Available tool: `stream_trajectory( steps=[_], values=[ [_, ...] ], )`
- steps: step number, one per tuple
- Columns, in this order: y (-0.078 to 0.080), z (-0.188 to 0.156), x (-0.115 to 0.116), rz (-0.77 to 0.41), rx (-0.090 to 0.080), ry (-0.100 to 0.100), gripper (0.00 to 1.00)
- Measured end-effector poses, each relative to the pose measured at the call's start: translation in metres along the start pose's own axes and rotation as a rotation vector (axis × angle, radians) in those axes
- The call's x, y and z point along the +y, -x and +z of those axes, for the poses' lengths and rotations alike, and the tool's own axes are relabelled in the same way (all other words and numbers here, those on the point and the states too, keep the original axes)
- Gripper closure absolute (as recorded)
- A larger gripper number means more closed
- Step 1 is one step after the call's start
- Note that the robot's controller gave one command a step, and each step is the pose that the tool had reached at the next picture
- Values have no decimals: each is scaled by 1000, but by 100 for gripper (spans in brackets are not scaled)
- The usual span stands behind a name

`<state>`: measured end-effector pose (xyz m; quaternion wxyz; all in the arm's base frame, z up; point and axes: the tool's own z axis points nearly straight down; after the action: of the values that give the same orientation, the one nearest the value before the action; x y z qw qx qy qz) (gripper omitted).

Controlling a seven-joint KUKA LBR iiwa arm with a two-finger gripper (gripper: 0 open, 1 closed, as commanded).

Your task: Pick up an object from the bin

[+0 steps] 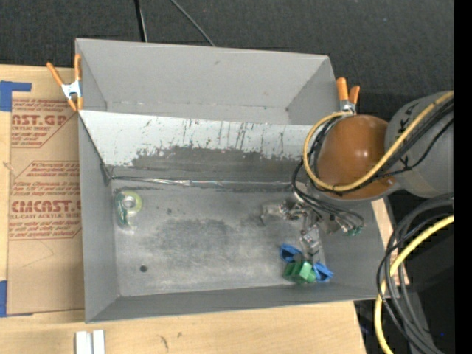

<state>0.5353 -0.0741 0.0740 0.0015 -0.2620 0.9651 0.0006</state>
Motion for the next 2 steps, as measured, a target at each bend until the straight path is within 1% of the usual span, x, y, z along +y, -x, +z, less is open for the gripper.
stream_trajectory(
  steps=[1,2],
  values=[
    [-65,4,-30,287,1,-2,0],
    [-64,4,-28,282,1,1,100]
  ],
)
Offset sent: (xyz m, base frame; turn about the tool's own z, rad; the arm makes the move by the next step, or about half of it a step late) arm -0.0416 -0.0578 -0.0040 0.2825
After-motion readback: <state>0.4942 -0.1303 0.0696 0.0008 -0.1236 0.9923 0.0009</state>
